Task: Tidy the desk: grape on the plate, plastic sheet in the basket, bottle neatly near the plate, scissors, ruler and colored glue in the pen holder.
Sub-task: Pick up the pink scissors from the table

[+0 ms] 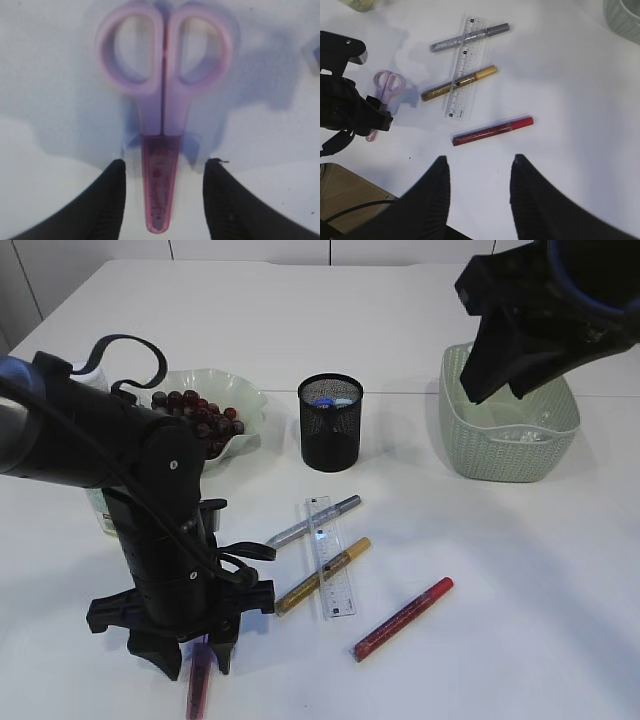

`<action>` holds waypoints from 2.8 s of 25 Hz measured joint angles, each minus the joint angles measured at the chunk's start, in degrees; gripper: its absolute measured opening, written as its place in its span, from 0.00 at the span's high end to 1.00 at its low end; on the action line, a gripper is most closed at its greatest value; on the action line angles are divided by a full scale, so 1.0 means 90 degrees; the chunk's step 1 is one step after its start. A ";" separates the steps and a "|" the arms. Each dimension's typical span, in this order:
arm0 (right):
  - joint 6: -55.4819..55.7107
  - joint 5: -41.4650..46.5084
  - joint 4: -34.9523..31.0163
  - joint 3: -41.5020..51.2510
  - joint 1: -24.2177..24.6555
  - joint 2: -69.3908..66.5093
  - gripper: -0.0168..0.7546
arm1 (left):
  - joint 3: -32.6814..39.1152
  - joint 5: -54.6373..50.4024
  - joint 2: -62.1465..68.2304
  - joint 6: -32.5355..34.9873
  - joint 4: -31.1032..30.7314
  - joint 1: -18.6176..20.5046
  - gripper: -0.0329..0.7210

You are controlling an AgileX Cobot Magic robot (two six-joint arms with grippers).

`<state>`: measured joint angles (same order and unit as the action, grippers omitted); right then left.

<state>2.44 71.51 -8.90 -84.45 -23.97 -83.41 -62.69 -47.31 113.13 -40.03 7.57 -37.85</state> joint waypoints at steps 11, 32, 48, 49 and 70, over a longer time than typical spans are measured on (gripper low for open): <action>0.0000 0.0000 0.0000 0.0000 0.0000 0.0000 0.55 | 0.0000 0.0045 0.0000 0.0000 0.0000 0.0000 0.49; 0.0000 0.0000 0.0000 0.0000 0.0000 0.0000 0.55 | 0.0000 0.0140 0.0085 0.0014 -0.0012 0.0000 0.50; 0.0000 0.0000 0.0000 0.0000 0.0000 0.0000 0.55 | 0.0000 0.0166 0.0121 0.0043 -0.0023 0.0000 0.52; 0.0000 0.0000 0.0000 0.0000 0.0000 0.0000 0.55 | 0.0000 0.0178 0.0121 0.0043 -0.0023 0.0000 0.53; 0.0000 0.0000 0.0000 0.0000 0.0000 0.0000 0.55 | 0.0000 0.0332 0.0121 0.0043 -0.0064 0.0000 0.68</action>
<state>2.44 71.51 -8.90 -84.45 -23.97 -83.41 -62.69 -44.32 114.22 -39.64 7.00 -37.85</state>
